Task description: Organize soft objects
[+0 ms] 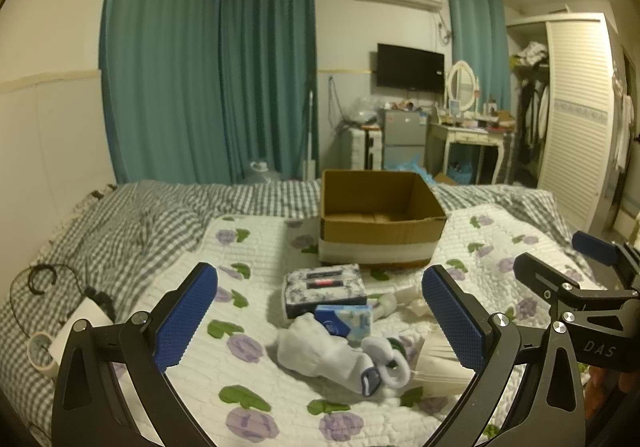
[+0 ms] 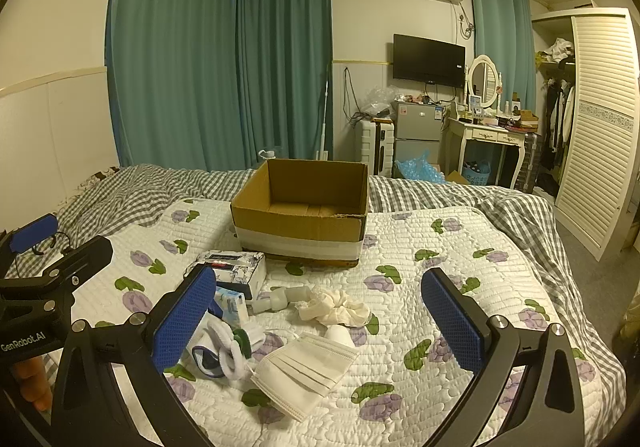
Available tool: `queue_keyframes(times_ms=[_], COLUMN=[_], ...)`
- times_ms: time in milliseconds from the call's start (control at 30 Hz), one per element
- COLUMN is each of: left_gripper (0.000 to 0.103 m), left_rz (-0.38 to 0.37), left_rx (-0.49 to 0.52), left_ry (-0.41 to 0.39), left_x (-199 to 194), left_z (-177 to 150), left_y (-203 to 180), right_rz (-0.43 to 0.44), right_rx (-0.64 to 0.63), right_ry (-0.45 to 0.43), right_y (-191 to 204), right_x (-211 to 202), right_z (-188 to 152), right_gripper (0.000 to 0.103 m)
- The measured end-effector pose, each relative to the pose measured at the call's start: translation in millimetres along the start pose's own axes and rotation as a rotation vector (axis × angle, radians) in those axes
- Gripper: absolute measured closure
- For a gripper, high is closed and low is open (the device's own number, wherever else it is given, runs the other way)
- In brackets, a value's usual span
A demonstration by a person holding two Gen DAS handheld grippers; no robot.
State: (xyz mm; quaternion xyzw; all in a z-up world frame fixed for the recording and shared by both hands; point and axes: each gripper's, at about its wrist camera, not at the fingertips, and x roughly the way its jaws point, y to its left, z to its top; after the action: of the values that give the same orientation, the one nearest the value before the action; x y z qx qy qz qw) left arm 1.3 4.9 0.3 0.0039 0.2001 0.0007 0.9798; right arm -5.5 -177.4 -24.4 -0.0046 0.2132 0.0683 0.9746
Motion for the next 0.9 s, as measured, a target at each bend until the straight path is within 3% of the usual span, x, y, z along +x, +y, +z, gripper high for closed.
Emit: queue_keyframes(times_ms=[900], left_gripper=[0.000], left_rz=[0.001], left_rx=[-0.002], left_ry=[-0.010], left_x=[-2.9], left_z=[2.7], left_y=[-0.7], right_rz=[0.002], right_rx=[0.003], right_ry=[-0.002], right_y=[-0.1], right_x=[1.9], right_z=[-1.8], right_gripper=[0.000])
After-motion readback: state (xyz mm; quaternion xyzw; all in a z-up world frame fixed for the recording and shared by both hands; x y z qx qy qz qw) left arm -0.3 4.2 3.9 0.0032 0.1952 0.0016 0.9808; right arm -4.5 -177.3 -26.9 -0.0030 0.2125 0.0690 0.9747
